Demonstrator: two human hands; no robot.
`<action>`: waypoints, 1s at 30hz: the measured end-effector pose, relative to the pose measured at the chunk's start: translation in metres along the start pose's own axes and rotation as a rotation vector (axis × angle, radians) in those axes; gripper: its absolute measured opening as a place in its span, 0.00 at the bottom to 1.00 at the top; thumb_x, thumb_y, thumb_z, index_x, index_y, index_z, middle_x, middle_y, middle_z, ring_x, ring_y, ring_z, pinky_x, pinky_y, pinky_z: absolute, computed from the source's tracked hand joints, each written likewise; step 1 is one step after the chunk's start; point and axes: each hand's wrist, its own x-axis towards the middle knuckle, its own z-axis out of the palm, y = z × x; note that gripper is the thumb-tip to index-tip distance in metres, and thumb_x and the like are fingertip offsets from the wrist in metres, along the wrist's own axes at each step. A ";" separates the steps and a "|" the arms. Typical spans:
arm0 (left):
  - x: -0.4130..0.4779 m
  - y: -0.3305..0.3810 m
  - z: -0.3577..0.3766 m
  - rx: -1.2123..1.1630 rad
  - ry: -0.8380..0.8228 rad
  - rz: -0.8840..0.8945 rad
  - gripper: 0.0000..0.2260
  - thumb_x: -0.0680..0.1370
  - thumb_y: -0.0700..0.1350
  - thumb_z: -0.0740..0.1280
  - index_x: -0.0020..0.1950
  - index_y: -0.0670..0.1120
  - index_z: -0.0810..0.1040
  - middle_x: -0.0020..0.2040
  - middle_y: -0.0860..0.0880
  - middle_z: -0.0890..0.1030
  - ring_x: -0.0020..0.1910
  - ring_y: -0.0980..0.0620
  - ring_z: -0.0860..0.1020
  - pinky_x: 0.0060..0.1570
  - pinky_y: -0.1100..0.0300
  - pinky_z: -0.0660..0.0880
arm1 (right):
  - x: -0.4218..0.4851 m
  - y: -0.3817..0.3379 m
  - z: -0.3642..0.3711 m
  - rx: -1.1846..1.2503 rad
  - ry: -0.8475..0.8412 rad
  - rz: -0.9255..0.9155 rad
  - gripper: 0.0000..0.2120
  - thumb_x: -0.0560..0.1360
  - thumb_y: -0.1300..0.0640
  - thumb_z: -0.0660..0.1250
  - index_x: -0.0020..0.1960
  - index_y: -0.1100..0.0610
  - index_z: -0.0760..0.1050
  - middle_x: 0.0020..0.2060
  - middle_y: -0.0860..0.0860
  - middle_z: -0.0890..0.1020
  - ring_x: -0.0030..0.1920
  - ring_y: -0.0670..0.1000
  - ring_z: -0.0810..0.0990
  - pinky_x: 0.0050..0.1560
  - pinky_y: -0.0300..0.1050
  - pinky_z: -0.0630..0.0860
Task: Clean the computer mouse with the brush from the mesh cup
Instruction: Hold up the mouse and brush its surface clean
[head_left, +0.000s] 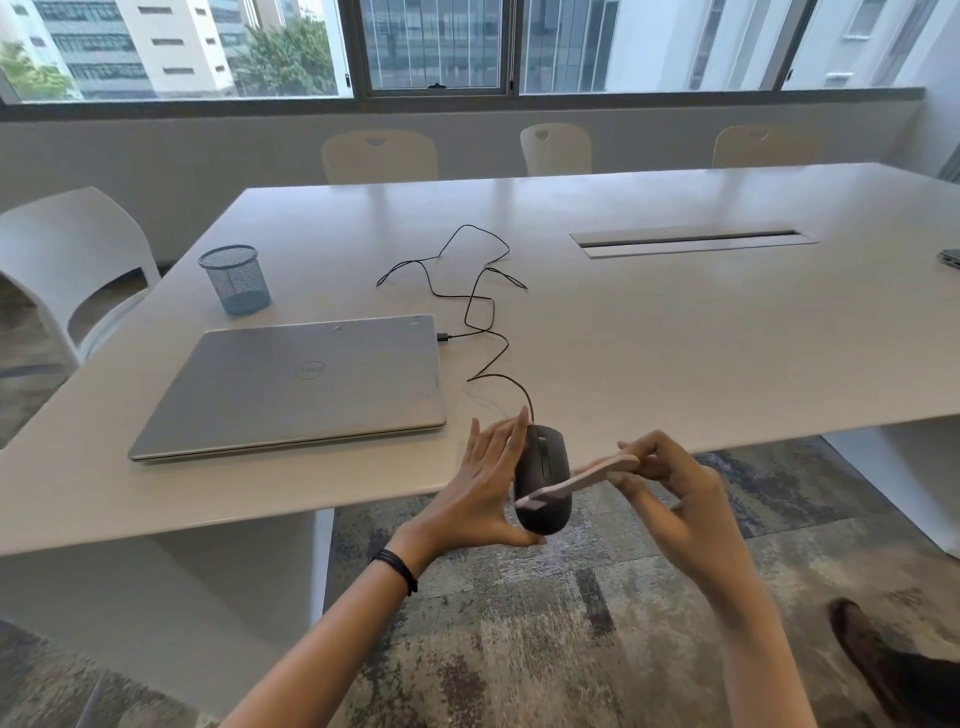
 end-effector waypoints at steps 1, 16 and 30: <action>0.000 0.000 0.000 -0.001 0.001 0.002 0.61 0.64 0.64 0.74 0.74 0.46 0.30 0.75 0.45 0.55 0.76 0.50 0.48 0.73 0.48 0.33 | 0.000 0.001 0.000 -0.008 0.004 0.000 0.09 0.72 0.57 0.67 0.44 0.45 0.70 0.43 0.31 0.82 0.47 0.32 0.80 0.44 0.24 0.73; 0.000 0.007 -0.002 -0.008 0.028 0.002 0.60 0.64 0.64 0.74 0.74 0.46 0.30 0.75 0.44 0.55 0.75 0.50 0.49 0.73 0.45 0.34 | 0.001 0.009 -0.009 -0.097 0.166 -0.055 0.15 0.74 0.63 0.68 0.48 0.43 0.70 0.44 0.31 0.81 0.44 0.37 0.82 0.37 0.31 0.76; -0.005 0.005 -0.008 -0.010 0.023 -0.014 0.60 0.64 0.62 0.75 0.74 0.45 0.32 0.75 0.43 0.55 0.75 0.50 0.47 0.73 0.49 0.32 | 0.003 0.015 0.005 -0.056 0.326 -0.072 0.05 0.75 0.59 0.65 0.50 0.52 0.72 0.44 0.40 0.84 0.47 0.31 0.80 0.44 0.23 0.73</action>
